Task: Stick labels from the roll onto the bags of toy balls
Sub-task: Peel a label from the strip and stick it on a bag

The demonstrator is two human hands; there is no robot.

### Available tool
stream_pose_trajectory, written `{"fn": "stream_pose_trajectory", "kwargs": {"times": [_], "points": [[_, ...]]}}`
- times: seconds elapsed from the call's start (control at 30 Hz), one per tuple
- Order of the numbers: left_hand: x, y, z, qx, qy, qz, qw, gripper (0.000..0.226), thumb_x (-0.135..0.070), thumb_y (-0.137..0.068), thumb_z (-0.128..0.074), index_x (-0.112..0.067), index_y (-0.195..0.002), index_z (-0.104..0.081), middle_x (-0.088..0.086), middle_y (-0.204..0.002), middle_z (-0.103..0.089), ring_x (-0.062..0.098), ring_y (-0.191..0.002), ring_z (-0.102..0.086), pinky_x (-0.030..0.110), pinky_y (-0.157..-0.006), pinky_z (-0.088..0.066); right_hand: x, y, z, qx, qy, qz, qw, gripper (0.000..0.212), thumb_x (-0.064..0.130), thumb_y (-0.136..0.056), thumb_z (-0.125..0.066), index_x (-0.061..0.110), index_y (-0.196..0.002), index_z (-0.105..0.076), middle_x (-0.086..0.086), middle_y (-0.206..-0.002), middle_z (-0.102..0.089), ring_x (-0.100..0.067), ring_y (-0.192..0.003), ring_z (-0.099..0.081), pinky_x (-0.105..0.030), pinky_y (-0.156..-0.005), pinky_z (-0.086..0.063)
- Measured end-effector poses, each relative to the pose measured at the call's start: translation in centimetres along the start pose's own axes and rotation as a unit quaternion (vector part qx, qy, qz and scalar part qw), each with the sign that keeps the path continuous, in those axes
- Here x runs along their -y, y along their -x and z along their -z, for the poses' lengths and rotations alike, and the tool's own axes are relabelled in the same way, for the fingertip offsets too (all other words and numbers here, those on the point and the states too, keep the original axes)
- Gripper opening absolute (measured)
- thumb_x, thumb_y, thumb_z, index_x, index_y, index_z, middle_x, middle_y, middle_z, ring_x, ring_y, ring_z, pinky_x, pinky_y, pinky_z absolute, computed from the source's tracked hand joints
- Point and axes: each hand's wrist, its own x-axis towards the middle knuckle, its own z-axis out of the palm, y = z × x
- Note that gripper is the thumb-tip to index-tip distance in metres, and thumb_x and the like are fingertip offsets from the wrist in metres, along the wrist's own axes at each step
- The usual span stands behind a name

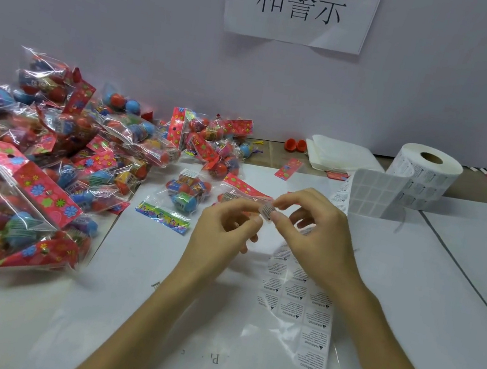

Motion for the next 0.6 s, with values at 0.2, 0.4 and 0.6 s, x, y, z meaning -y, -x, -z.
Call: {"fn": "stream_pose_trajectory", "kwargs": {"times": [0.2,0.4,0.6], "points": [[0.2,-0.1,0.2,-0.013,-0.034,0.009,0.999,0.025,0.001,-0.098,-0.059,-0.011,-0.104,-0.079,-0.014,-0.063,-0.067,0.001,-0.054,-0.057,0.013,-0.052,-0.044,-0.4,0.0,-0.1,0.002,0.014,0.017,1.000,0.011,0.016,-0.086,-0.079,0.022,-0.085,-0.070,0.020,-0.091,-0.064,-0.012,-0.077,-0.066,-0.021,-0.068,-0.051],[0.6,-0.1,0.4,-0.105,-0.179,-0.040,0.977,0.035,0.000,-0.096,-0.058,-0.023,-0.116,-0.074,-0.010,-0.102,-0.070,-0.001,-0.083,-0.061,0.010,-0.071,-0.045,-0.7,0.2,-0.6,0.025,0.015,0.018,0.999,0.015,0.016,-0.085,-0.076,0.027,-0.080,-0.067,0.015,-0.085,-0.065,-0.010,-0.076,-0.065,-0.012,-0.066,-0.045],[1.1,-0.6,1.6,-0.182,-0.312,-0.008,0.933,0.040,-0.010,-0.096,-0.061,-0.025,-0.133,-0.060,0.002,-0.128,-0.057,0.021,-0.118,-0.054,0.035,-0.098,-0.047,-1.0,0.4,-0.5,0.092,-0.005,-0.065,0.994,0.030,0.036,-0.092,-0.065,0.043,-0.120,-0.058,0.016,-0.089,-0.070,-0.005,-0.079,-0.066,-0.021,-0.069,-0.053]]}}
